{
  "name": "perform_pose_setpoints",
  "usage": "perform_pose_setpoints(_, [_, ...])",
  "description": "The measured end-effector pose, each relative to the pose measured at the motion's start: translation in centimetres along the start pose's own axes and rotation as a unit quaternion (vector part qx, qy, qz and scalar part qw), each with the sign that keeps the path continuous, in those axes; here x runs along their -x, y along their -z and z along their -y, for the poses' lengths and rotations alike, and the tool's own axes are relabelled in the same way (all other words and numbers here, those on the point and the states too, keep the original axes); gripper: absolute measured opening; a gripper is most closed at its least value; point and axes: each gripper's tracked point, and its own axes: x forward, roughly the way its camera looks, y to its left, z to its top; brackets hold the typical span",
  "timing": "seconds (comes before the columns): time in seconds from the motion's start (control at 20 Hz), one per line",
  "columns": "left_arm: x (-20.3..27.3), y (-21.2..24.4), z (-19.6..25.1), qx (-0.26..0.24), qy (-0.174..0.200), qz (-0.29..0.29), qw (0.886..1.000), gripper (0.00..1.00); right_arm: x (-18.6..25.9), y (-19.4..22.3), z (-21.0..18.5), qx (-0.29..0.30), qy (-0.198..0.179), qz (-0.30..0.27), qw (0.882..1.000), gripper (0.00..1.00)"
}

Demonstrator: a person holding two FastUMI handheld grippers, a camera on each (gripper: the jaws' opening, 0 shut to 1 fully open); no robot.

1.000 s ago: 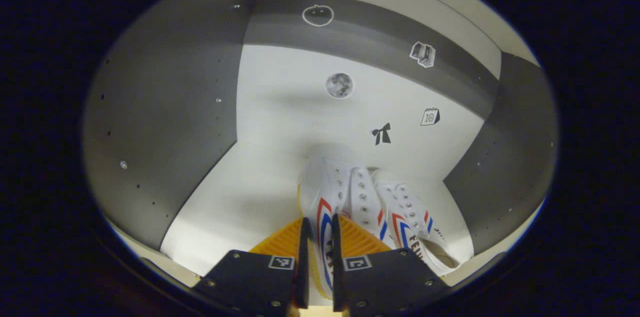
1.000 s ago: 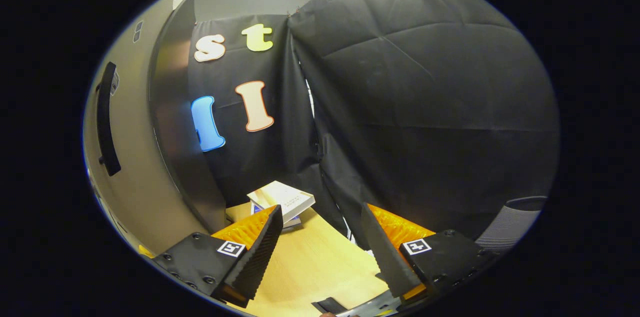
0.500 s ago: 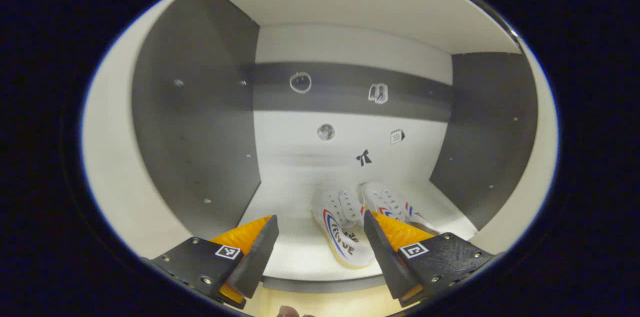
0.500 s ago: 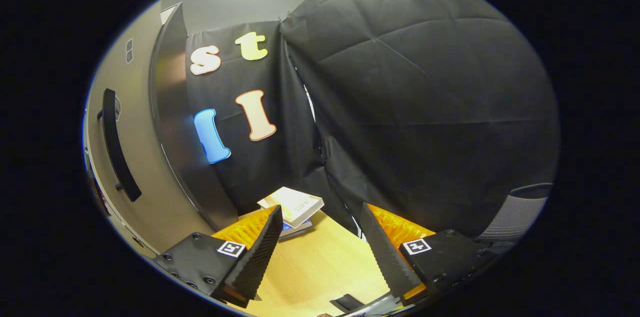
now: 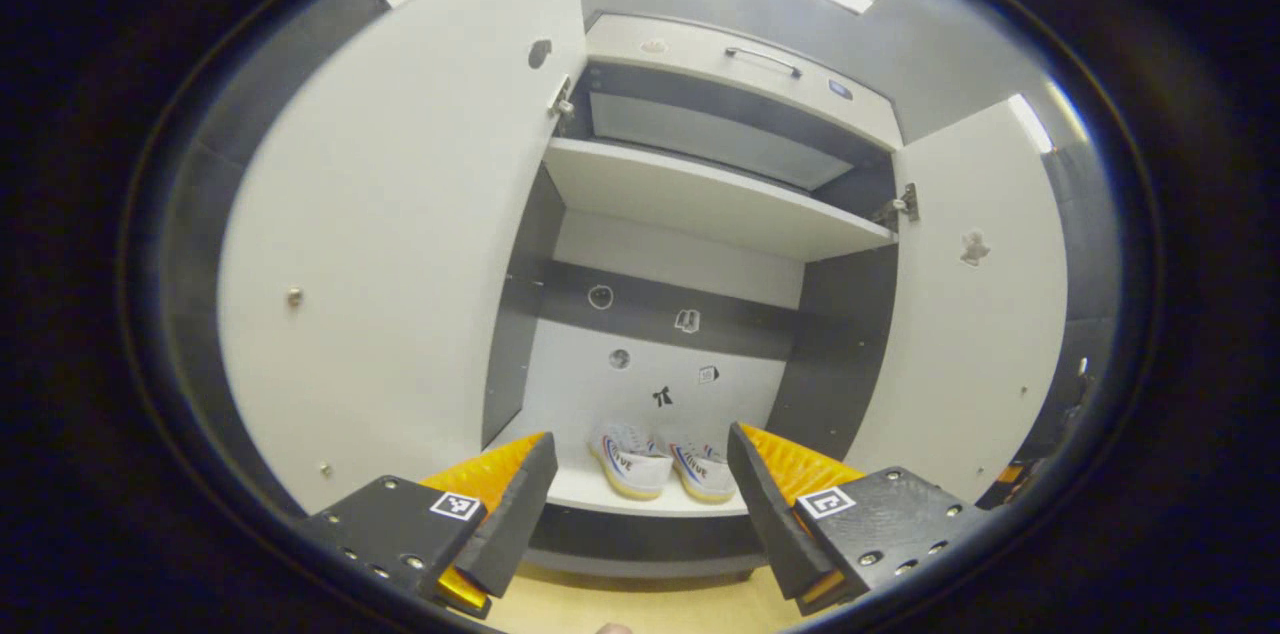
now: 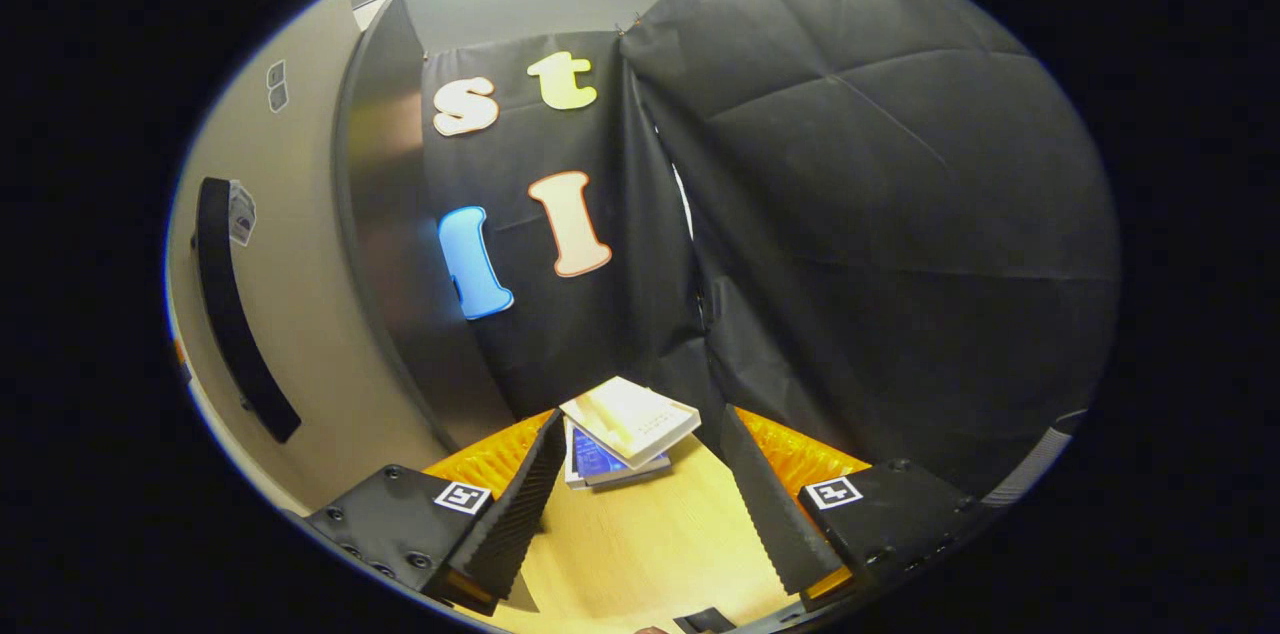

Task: Grab one shoe with the right hand and put it into the shoe cabinet, grab the other shoe with the left hand and put it into the shoe cabinet; then close the right door with the right hand and the left door with the left hand.

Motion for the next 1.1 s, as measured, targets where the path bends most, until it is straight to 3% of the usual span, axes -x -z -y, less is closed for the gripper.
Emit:
perform_pose_setpoints(0.1, [2.9, 0.5, -0.8, -0.033, -0.033, -0.001, 0.999, 0.98, -1.5, -1.1, -1.0, 0.021, -0.016, 0.012, 1.0, 0.98])
perform_pose_setpoints(0.25, [6.0, 1.3, -1.1, -0.017, -0.065, -0.005, 0.998, 0.99, -3.6, -1.8, -2.4, 0.054, -0.045, 0.017, 0.997, 0.98])
perform_pose_setpoints(0.3, [6.8, 1.7, -1.2, -0.01, -0.077, -0.005, 0.997, 0.99, -4.1, -1.9, -3.1, 0.061, -0.058, 0.017, 0.996, 0.92])
perform_pose_setpoints(0.5, [9.6, 3.4, -2.9, -0.021, -0.132, -0.018, 0.991, 0.99, -4.2, -1.9, -5.7, 0.082, -0.105, 0.006, 0.991, 0.98])
perform_pose_setpoints(0.55, [9.9, 3.8, -3.1, -0.017, -0.136, -0.026, 0.99, 0.99, -3.8, -1.5, -6.6, 0.072, -0.125, -0.004, 0.99, 0.93])
perform_pose_setpoints(0.75, [10.3, 5.0, -3.7, -0.001, -0.137, -0.045, 0.99, 0.98, -1.6, -2.9, -7.3, 0.046, -0.15, -0.007, 0.988, 0.98])
perform_pose_setpoints(1.1, [9.5, 3.1, -4.3, 0.019, -0.073, -0.049, 0.996, 0.99, 3.9, -6.3, -10.4, 0.033, -0.15, 0.049, 0.987, 0.98])
